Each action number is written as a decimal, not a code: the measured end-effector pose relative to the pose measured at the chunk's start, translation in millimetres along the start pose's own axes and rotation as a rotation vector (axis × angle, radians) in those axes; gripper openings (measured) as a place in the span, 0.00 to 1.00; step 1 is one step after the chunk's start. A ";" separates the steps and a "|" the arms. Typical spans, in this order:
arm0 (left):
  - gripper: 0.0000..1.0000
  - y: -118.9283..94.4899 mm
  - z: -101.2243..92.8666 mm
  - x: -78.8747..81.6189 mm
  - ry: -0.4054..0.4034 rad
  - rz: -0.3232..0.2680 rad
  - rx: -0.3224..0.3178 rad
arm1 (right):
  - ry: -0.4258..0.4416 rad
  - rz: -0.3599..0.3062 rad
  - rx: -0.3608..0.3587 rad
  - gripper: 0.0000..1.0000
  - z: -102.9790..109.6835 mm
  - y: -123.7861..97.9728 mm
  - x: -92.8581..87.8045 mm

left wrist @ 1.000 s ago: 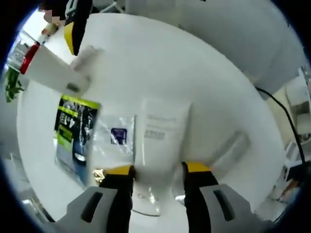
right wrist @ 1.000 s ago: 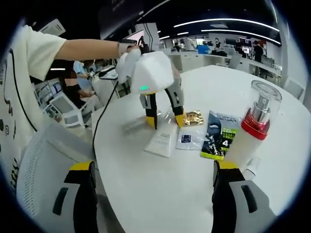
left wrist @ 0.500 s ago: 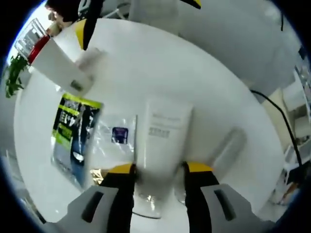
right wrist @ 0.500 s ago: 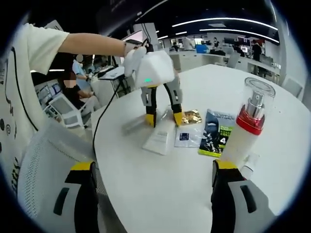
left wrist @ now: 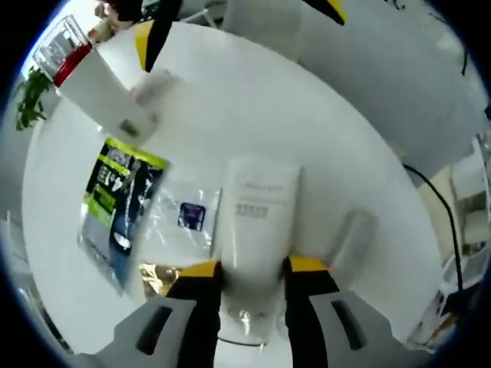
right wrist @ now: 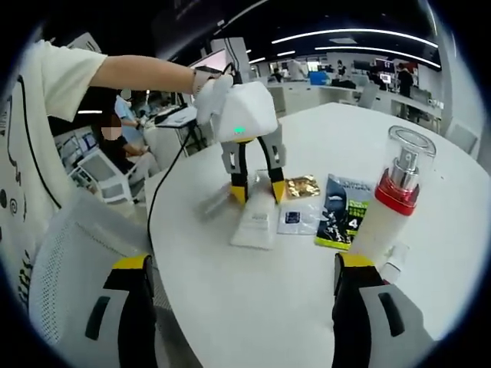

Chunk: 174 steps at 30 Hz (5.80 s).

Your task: Arrange the skincare products in the storage area until every visible bottle or jar stands upright without overlapping.

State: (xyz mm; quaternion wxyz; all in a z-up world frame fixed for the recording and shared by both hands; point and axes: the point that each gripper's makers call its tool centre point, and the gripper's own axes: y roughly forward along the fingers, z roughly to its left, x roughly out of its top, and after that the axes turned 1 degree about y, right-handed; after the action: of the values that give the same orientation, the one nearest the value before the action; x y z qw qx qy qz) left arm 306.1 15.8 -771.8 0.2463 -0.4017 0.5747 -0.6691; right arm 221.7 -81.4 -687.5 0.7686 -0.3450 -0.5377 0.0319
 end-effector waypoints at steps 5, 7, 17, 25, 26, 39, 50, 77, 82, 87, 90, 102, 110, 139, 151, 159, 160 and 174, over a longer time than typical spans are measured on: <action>0.28 0.5 -0.9 3.3 -0.022 0.022 0.000 | 0.006 0.001 -0.008 0.96 -1.0 -1.5 -1.9; 0.28 0.2 -1.4 4.4 -0.054 0.014 0.014 | 0.013 -0.002 -0.009 0.95 -0.6 -1.9 -2.1; 0.27 -2.7 -9.7 13.6 -0.172 -0.057 0.056 | 0.162 -0.055 -0.006 0.91 -4.6 2.0 -7.6; 0.27 -9.3 -10.8 25.3 -0.234 -0.139 0.111 | 0.333 -0.096 0.026 0.80 -1.0 5.2 -8.8; 0.27 -11.4 -10.9 28.7 -0.244 -0.150 0.118 | 0.337 -0.104 0.032 0.79 -0.5 5.3 -8.1; 0.27 -17.8 0.4 51.2 -0.327 -0.295 0.172 | 0.582 -0.216 0.042 0.58 -11.8 6.1 3.2; 0.27 -21.0 3.4 73.5 -0.339 -0.396 0.210 | 0.732 -0.240 0.049 0.39 -10.8 10.5 -2.6; 0.28 -27.1 10.8 127.6 -0.304 -0.503 0.426 | 0.902 -0.230 0.058 0.10 -19.7 -2.9 -8.9; 0.29 -28.8 12.5 127.3 -0.306 -0.501 0.478 | 0.761 -0.188 -0.010 0.08 -20.7 -5.2 -5.5; 0.30 -35.8 12.9 130.3 -0.306 -0.512 0.511 | 0.651 -0.163 -0.031 0.07 -18.9 -10.3 3.2; 0.30 -36.5 16.1 129.9 -0.296 -0.513 0.520 | 0.577 -0.147 -0.043 0.08 -20.7 -12.2 6.4; 0.26 -49.6 23.4 131.5 -0.259 -0.509 0.537 | 0.201 -0.031 -0.121 0.05 -32.1 -25.5 16.7; 0.24 -49.2 24.4 128.8 -0.264 -0.506 0.524 | -0.049 0.052 -0.111 0.03 -24.1 -30.3 24.0; 0.19 -58.8 26.2 103.8 -0.403 -0.516 0.599 | -0.432 0.022 -0.073 0.03 -4.8 -15.5 79.2; 0.18 -62.9 30.6 105.0 -0.550 -0.628 0.664 | -0.530 0.000 -0.025 0.08 -8.6 -11.8 91.4; 0.18 -63.2 32.1 107.7 -0.611 -0.671 0.704 | -0.549 0.024 0.000 0.11 -9.2 -11.2 88.4; 0.18 -63.1 33.3 107.3 -0.624 -0.678 0.709 | -0.569 0.032 0.003 0.11 -9.6 -10.7 87.8; 0.18 -60.8 43.7 115.8 -0.707 -0.784 0.772 | -0.615 0.086 0.019 0.14 -17.2 -11.9 91.7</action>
State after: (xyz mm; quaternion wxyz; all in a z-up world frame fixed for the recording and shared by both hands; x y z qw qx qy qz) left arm 285.6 -87.5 -682.8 0.2848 -0.6599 -0.0118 -0.6951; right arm 271.0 -60.5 -610.2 0.5710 -0.3343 -0.7298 0.1722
